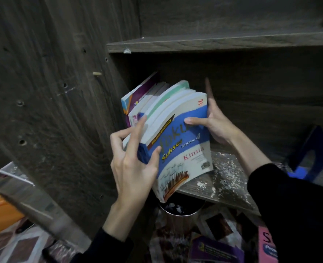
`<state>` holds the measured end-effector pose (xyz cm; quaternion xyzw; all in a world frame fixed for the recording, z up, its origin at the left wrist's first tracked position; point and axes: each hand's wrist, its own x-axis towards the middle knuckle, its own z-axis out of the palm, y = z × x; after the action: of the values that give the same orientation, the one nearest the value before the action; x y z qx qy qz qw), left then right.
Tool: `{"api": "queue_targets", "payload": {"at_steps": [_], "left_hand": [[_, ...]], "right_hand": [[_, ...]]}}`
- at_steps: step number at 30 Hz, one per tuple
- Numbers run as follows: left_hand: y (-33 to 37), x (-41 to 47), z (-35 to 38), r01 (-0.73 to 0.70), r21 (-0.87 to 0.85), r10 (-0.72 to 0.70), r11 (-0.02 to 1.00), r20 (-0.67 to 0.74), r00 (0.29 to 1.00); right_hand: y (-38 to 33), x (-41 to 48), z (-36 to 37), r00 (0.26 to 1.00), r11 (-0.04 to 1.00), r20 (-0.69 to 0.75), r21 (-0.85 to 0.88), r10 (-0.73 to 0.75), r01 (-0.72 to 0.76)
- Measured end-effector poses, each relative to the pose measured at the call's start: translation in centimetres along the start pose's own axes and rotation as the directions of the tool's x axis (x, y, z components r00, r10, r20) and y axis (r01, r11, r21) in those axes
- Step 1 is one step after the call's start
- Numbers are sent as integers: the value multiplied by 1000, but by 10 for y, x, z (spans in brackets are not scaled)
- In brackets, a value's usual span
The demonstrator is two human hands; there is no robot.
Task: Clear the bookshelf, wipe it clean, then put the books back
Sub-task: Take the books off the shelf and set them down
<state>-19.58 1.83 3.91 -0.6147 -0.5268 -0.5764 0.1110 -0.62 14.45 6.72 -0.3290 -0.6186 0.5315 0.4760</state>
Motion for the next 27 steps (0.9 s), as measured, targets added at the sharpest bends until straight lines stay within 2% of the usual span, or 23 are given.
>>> {"api": "queue_targets", "payload": {"at_steps": [2, 4, 6, 7, 8, 10, 12, 13, 15, 18, 24, 27], "left_hand": [[13, 8, -9, 34, -109, -31, 993, 28, 999], [28, 17, -17, 108, -276, -119, 955, -24, 993], [47, 18, -19, 228, -536, -307, 812, -62, 950], [57, 13, -19, 262, -633, -372, 728, -44, 927], [66, 4, -19, 272, -667, -383, 694, -22, 924], [79, -27, -23, 266, -559, -255, 785, 99, 962], [84, -64, -26, 269, -348, -149, 898, 336, 930], [85, -82, -26, 285, -247, -159, 926, 427, 890], [78, -117, -18, 359, -147, -214, 922, 581, 786], [54, -166, 9, 508, -105, -274, 855, 740, 615], [-2, -246, 67, 743, 69, -315, 666, 929, 196], [-31, -279, 89, 707, 166, -291, 688, 955, 59]], "right_hand": [[-9, -24, 0, 992, 996, -91, -38, -89, 86], [-23, -52, 1, 955, 970, -176, -105, -237, 221], [-35, -82, 2, 921, 946, -234, -167, -312, 279], [-38, -99, 1, 914, 947, -265, -179, -306, 265], [-39, -115, 1, 911, 952, -293, -182, -290, 244], [-32, -151, -5, 905, 954, -337, -234, -259, 186], [-17, -190, -10, 911, 935, -341, -337, -232, 111], [-6, -209, -14, 921, 923, -339, -382, -190, 50], [24, -247, -20, 937, 883, -349, -445, -17, -149], [78, -288, -27, 873, 804, -434, -424, 223, -416], [174, -313, -32, 728, 588, -511, -440, 457, -679], [225, -315, -29, 646, 480, -524, -433, 554, -763]]}}
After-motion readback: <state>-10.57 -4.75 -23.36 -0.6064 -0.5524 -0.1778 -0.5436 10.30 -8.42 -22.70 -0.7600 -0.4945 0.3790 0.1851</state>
